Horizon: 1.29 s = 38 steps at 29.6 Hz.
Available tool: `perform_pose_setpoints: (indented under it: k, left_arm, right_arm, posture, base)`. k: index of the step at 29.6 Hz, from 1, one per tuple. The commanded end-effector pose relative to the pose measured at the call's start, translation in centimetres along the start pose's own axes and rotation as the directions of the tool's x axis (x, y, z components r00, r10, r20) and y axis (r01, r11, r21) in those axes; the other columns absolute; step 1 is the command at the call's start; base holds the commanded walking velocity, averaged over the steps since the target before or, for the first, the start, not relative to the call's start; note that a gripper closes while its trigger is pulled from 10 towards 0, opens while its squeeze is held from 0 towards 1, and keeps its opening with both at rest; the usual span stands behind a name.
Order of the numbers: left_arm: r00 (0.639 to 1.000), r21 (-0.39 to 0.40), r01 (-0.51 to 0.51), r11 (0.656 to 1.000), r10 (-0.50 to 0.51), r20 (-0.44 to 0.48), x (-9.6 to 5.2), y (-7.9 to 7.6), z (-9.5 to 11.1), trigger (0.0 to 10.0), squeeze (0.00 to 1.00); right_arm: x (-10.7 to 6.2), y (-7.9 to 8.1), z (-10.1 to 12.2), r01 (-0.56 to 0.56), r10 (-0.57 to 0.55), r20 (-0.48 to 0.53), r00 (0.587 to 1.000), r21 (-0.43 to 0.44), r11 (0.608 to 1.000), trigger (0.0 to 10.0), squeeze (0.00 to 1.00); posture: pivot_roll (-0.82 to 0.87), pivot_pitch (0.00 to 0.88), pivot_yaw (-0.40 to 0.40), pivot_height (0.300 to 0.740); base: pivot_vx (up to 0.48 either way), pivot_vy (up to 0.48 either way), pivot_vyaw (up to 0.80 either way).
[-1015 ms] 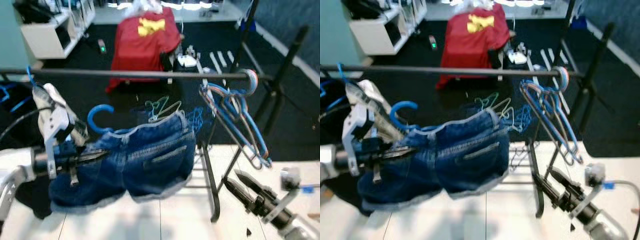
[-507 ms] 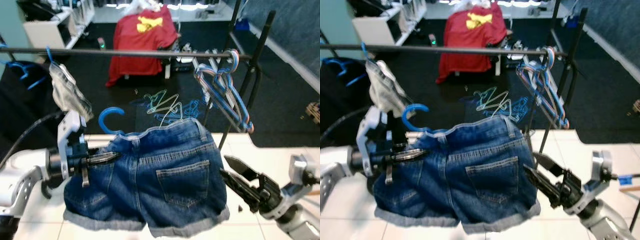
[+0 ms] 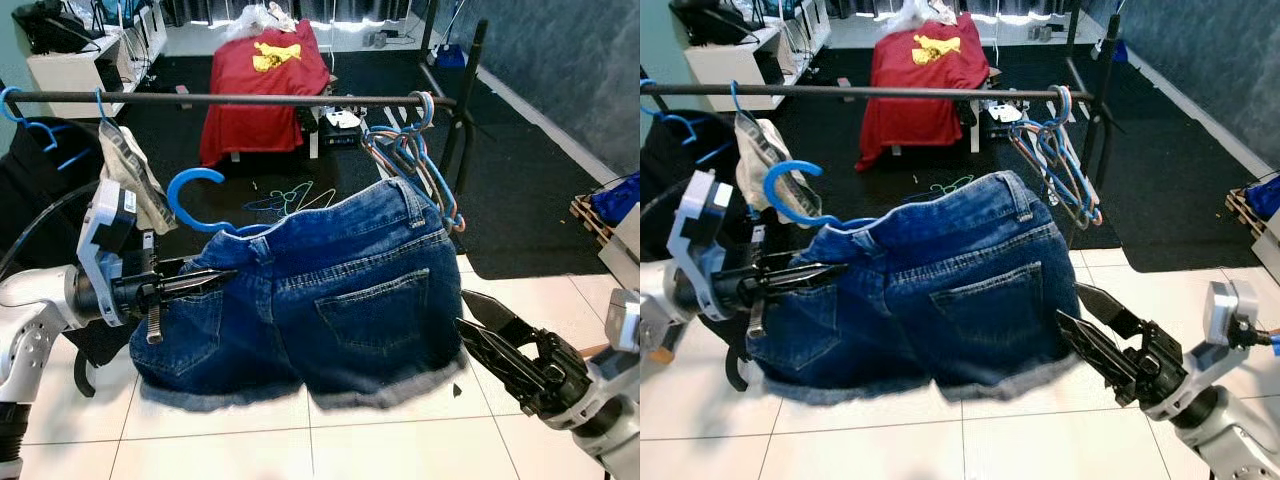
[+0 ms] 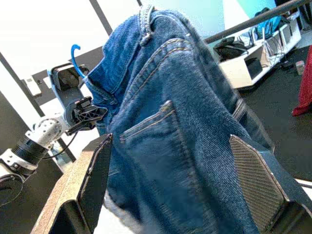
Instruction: Hang hanger
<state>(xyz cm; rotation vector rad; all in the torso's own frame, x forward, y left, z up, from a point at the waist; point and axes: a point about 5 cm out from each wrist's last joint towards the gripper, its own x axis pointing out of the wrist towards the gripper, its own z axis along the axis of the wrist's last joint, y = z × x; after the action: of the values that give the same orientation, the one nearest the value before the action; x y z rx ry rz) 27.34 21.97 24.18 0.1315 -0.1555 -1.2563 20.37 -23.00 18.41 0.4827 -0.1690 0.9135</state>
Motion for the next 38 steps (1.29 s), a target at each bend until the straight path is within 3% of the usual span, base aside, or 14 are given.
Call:
perform_pose_setpoints:
  k: [1, 6, 15, 25, 33, 38]
  left_arm:
    - [1.000, 0.048, 0.004, 0.999, -0.005, 0.010, -0.5, 0.3, 1.1, 10.0, 0.00]
    - [1.000, 0.052, 0.005, 0.999, -0.004, -0.018, -0.7, 0.5, 0.8, 10.0, 0.00]
    - [0.995, 0.064, 0.097, 0.993, -0.098, 0.017, -0.5, -0.3, 2.1, 10.0, 0.00]
    - [0.991, 0.075, 0.133, 0.988, -0.132, -0.013, -0.5, -0.3, 2.1, 10.0, 0.00]
    - [0.984, 0.095, 0.173, 0.980, -0.177, 0.033, 0.4, -0.8, 3.0, 10.0, 0.00]
    - [0.980, 0.098, 0.190, 0.977, -0.195, 0.044, 0.7, -0.8, 3.1, 10.0, 0.00]
  right_arm:
    - [0.4, 0.5, 0.5, -0.030, 0.030, 0.011, 1.000, -0.001, 1.000, 10.0, 0.00]
    - [0.7, 1.2, 1.6, -0.075, 0.076, 0.033, 0.997, -0.013, 0.997, 10.0, 0.00]
    - [0.6, 0.4, 1.6, 0.009, -0.009, 0.001, 1.000, -0.038, 0.999, 10.0, 0.00]
    - [0.7, 0.9, 3.3, -0.026, 0.030, 0.095, 0.995, -0.041, 0.999, 10.0, 0.00]
    - [1.0, 1.1, 0.9, -0.033, 0.032, -0.073, 0.997, -0.012, 0.999, 10.0, 0.00]
    - [1.4, 1.7, 0.8, -0.082, 0.084, -0.067, 0.994, 0.030, 0.996, 10.0, 0.00]
  posture:
    - [-0.06, 0.112, 0.010, 0.740]
    - [-0.06, 0.114, 0.011, 0.740]
    - [-0.06, 0.118, 0.011, 0.740]
    - [-0.06, 0.121, 0.013, 0.740]
    - [-0.05, 0.122, 0.010, 0.740]
    - [-0.06, 0.122, 0.011, 0.740]
  base:
    - [0.000, 0.000, 0.00]
    - [0.000, 0.000, 0.00]
    - [0.000, 0.000, 0.00]
    - [0.000, 0.000, 0.00]
    - [0.000, 0.000, 0.00]
    - [0.000, 0.000, 0.00]
